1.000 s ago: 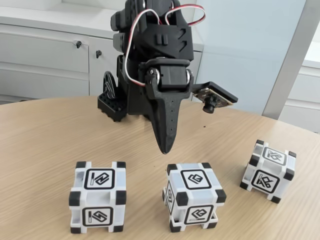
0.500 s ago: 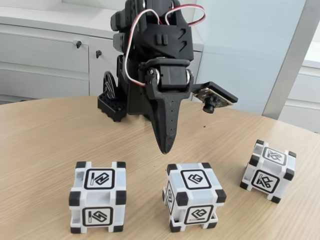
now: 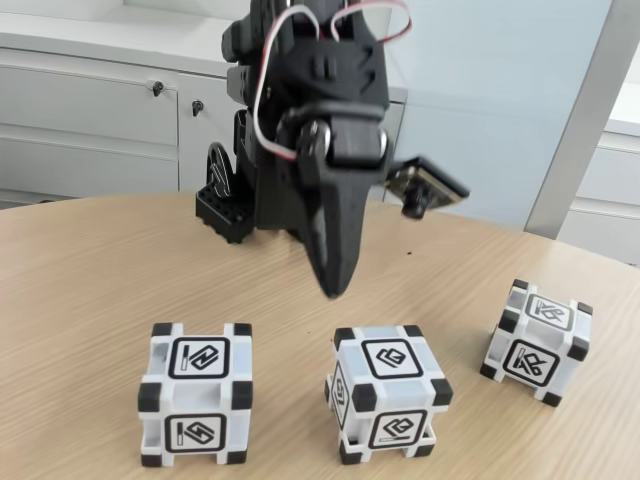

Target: Stack cubes from left to right.

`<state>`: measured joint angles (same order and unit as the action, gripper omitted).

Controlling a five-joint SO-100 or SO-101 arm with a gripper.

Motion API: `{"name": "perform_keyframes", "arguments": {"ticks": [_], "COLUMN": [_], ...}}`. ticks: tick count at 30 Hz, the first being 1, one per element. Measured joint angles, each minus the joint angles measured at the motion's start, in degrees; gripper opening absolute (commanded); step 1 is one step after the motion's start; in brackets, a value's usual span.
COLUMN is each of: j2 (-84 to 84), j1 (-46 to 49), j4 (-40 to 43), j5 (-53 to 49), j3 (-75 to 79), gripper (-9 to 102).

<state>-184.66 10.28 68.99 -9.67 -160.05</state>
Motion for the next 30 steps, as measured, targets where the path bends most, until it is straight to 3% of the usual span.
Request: {"name": "perform_keyframes", "arguments": {"ticks": [11, 19, 30], "j2": [3.3, 39.8, 76.2], "j1": [-0.2, -11.7, -28.5], "j4": [0.8, 2.4, 19.6], "j5": [12.0, 17.2, 20.0], "j3": [22.7, 47.6, 86.3], "gripper": [0, 4, 28]}}
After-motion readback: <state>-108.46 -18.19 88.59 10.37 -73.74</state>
